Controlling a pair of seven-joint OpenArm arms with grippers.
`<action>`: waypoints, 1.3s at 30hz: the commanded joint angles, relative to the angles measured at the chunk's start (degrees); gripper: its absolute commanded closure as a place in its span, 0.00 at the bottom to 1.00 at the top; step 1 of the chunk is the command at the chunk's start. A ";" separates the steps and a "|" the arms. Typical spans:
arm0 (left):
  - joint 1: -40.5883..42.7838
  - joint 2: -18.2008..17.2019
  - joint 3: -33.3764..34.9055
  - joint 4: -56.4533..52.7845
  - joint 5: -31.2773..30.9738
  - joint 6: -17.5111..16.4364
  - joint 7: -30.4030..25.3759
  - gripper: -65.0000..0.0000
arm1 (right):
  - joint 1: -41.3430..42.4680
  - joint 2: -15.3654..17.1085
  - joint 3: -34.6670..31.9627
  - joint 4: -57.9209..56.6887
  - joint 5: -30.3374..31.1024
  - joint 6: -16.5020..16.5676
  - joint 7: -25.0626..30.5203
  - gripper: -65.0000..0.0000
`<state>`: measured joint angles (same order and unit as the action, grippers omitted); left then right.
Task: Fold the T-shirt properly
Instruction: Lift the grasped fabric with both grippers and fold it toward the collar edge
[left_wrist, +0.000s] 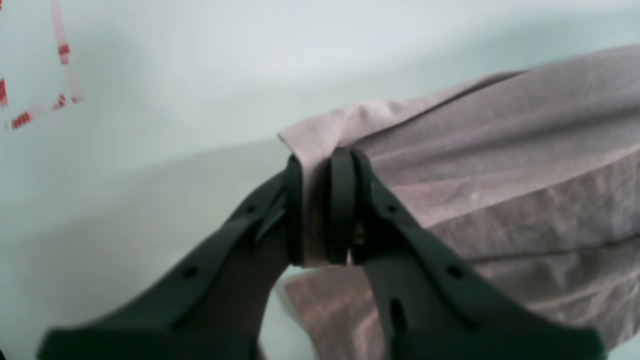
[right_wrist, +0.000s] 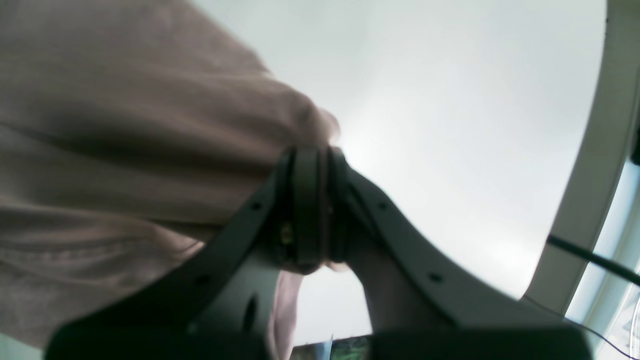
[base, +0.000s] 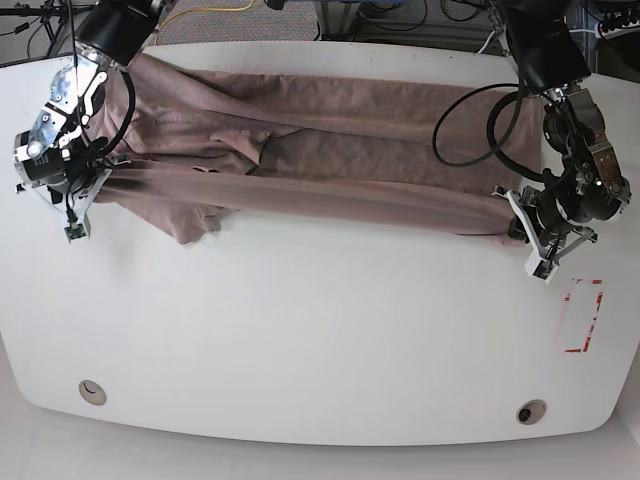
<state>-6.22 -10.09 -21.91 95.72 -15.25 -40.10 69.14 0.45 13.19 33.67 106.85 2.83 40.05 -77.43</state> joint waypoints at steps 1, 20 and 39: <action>0.46 -0.95 -0.29 2.17 0.08 0.10 -0.62 0.93 | -1.55 0.66 0.22 3.26 -0.68 -0.05 0.11 0.96; 9.16 -3.32 -0.46 5.68 0.08 0.10 -0.62 0.93 | -9.81 -1.81 0.40 6.16 -0.68 -0.05 0.11 0.96; 14.53 -4.55 -0.11 5.60 0.08 0.10 -0.53 0.85 | -12.80 -2.60 0.48 6.08 -0.68 -0.05 0.11 0.86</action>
<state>8.40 -13.87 -21.91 100.25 -15.07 -40.10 69.14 -12.16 10.07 33.80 111.81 2.96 40.07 -77.21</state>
